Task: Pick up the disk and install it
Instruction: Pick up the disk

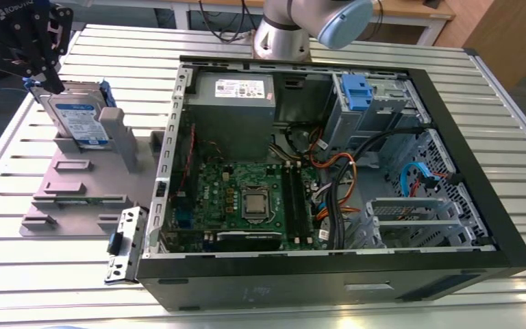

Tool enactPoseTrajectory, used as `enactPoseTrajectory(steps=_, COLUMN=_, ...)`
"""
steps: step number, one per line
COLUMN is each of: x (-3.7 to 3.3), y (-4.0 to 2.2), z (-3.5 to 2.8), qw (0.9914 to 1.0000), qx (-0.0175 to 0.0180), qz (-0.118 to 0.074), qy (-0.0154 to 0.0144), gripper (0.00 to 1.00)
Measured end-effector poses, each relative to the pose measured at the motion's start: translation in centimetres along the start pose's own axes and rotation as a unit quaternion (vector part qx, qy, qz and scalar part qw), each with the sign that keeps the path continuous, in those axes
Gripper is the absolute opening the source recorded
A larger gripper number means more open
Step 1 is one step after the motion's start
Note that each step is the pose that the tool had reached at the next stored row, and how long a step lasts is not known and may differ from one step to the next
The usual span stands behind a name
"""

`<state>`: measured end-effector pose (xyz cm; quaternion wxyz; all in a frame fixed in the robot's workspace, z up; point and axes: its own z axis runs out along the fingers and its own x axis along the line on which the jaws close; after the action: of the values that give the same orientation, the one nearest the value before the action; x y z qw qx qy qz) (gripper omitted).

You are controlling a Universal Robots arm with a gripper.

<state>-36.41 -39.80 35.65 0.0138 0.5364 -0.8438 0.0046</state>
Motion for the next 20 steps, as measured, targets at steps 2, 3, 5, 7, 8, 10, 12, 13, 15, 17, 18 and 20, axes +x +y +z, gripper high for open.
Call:
enactPoseTrajectory(steps=2, x=0.00, y=0.00, z=0.00, qw=1.00000, qx=0.0001, qz=-0.001, qy=0.0001, gripper=0.11)
enactPoseTrajectory(steps=3, x=0.00, y=0.00, z=0.00, qw=1.00000, qx=0.0001, qz=-0.001, qy=0.0001, gripper=0.11)
enactPoseTrajectory(steps=5, x=0.00, y=0.00, z=0.00, qw=1.00000, qx=0.0002, qz=-0.002, qy=0.0002, gripper=0.11)
enactPoseTrajectory(steps=7, x=0.00, y=0.00, z=0.00, qw=1.00000, qx=0.0002, qz=-0.003, qy=0.0003, gripper=0.11)
enactPoseTrajectory(steps=8, x=0.00, y=0.00, z=0.00, qw=1.00000, qx=0.0003, qz=-0.003, qy=0.0004, gripper=0.11)
enactPoseTrajectory(steps=10, x=0.00, y=0.00, z=0.00, qw=0.99999, qx=0.0003, qz=-0.004, qy=0.0005, gripper=0.11)
enactPoseTrajectory(steps=12, x=0.00, y=0.00, z=0.00, qw=0.99999, qx=0.0004, qz=-0.005, qy=0.0006, gripper=0.11)
enactPoseTrajectory(steps=13, x=0.00, y=0.00, z=0.00, qw=0.99999, qx=0.0004, qz=-0.005, qy=0.0007, gripper=0.11)
enactPoseTrajectory(steps=15, x=0.00, y=0.00, z=0.00, qw=0.99998, qx=0.0005, qz=-0.006, qy=0.0008, gripper=0.11)
enactPoseTrajectory(steps=17, x=0.00, y=0.00, z=0.00, qw=0.99998, qx=0.0006, qz=-0.006, qy=0.0010, gripper=0.11)
enactPoseTrajectory(steps=18, x=0.00, y=0.00, z=0.01, qw=0.99998, qx=0.0007, qz=-0.007, qy=0.0010, gripper=0.11)
enactPoseTrajectory(steps=20, x=0.00, y=0.00, z=0.00, qw=0.99997, qx=0.0007, qz=-0.008, qy=0.0011, gripper=0.11)
